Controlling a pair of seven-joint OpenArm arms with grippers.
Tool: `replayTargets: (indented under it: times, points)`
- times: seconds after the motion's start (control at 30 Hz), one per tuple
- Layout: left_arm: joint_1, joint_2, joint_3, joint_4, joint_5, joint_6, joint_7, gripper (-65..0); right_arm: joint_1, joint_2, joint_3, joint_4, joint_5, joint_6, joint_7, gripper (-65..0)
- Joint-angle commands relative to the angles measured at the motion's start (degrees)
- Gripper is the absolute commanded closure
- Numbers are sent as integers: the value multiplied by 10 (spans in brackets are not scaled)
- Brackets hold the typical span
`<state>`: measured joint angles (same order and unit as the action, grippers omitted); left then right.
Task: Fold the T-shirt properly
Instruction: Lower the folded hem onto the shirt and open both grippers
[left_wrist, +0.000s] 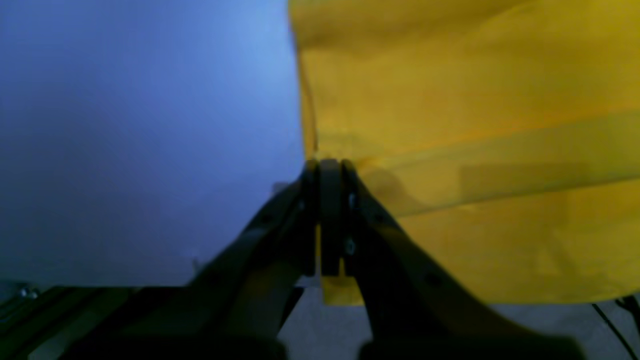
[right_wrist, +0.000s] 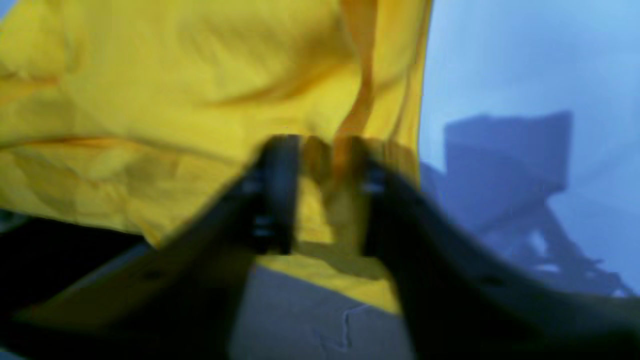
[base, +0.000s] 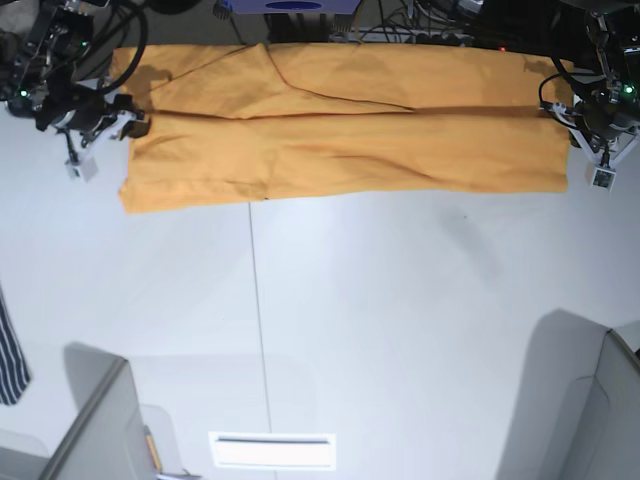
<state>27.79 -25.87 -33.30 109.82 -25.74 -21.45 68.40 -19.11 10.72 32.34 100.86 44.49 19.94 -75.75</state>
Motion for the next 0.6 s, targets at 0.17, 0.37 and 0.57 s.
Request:
replayTargets:
  times: [0.17, 0.37, 0.57]
  points:
    - [1, -12, -9, 11, 1, -1, -6, -242, -2, 10, 7, 28, 5, -2, 9, -242]
    - [-4, 15, -92, 29, -18, -3, -8, -434, -33, 10, 7, 122, 5, -2, 72, -242]
    - [3, 36, -173, 28, -170, -28, -6, -181, -49, 7, -1, 132, 5, 3, 113, -180]
